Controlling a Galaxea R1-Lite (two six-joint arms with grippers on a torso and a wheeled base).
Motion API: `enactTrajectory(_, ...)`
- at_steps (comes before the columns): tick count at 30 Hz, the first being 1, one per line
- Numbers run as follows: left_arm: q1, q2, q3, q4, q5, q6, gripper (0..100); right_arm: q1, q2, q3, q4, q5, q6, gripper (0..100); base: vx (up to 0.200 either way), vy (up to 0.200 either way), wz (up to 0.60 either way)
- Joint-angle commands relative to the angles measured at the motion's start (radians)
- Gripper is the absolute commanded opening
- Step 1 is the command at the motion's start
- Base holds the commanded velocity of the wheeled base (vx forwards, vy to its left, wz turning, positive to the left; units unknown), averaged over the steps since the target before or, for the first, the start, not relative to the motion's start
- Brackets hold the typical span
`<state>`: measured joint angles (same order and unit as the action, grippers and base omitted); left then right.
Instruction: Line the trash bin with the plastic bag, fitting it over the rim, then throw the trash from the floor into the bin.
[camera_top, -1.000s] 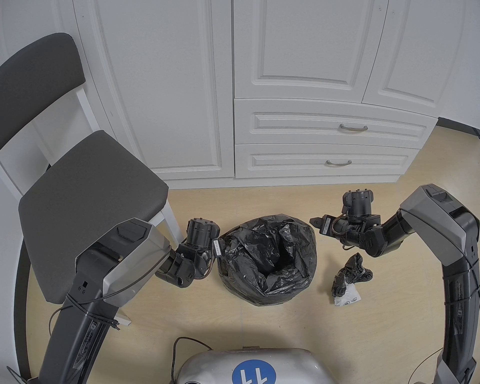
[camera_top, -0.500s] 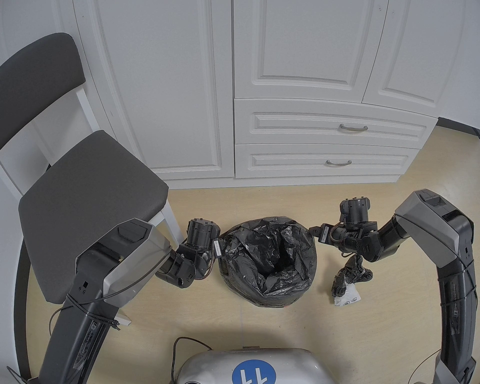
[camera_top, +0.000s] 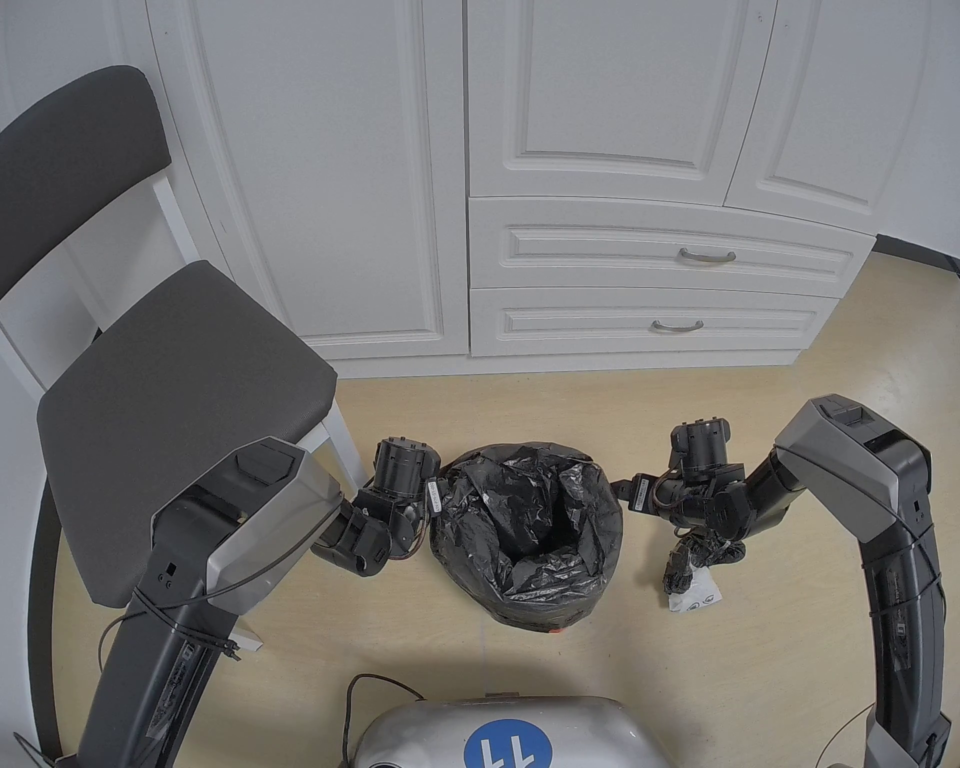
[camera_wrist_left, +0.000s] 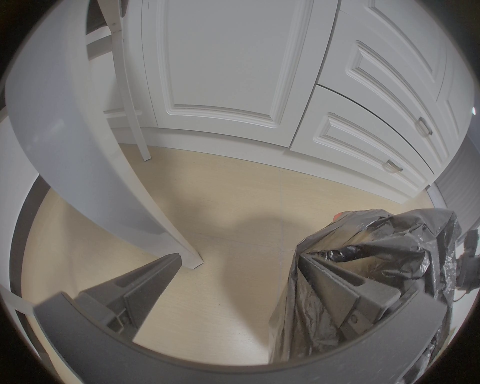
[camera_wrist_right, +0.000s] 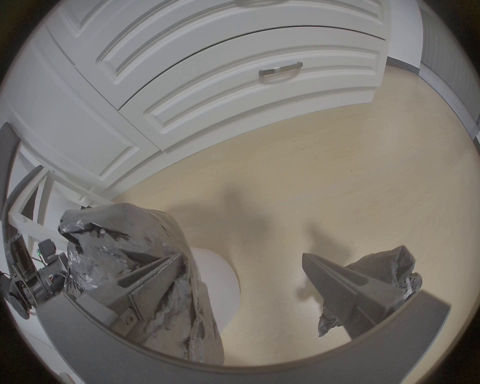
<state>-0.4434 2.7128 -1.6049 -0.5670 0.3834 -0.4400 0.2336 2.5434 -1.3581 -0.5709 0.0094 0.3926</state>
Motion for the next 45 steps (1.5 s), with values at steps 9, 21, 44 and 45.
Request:
enactTrajectory(9,0.003,0.039,-0.021,0.018,-0.005,0.014,100,0.001,0.084,-0.039,0.003,0.001,-0.001,100,0.0,0.0,0.0)
enactTrajectory(21,0.009,0.062,-0.058,0.018,-0.003,0.023,100,0.01,0.089,-0.09,0.143,-0.011,-0.001,100,0.0,0.0,0.0)
enactTrajectory(44,0.014,0.036,-0.038,0.015,0.006,0.023,100,0.007,-0.022,-0.085,0.259,-0.137,-0.081,100,0.0,0.0,0.0)
enactTrajectory(45,0.014,0.013,-0.018,0.012,0.006,0.023,100,0.003,-0.055,-0.065,0.258,-0.115,-0.081,100,0.0,0.0,0.0)
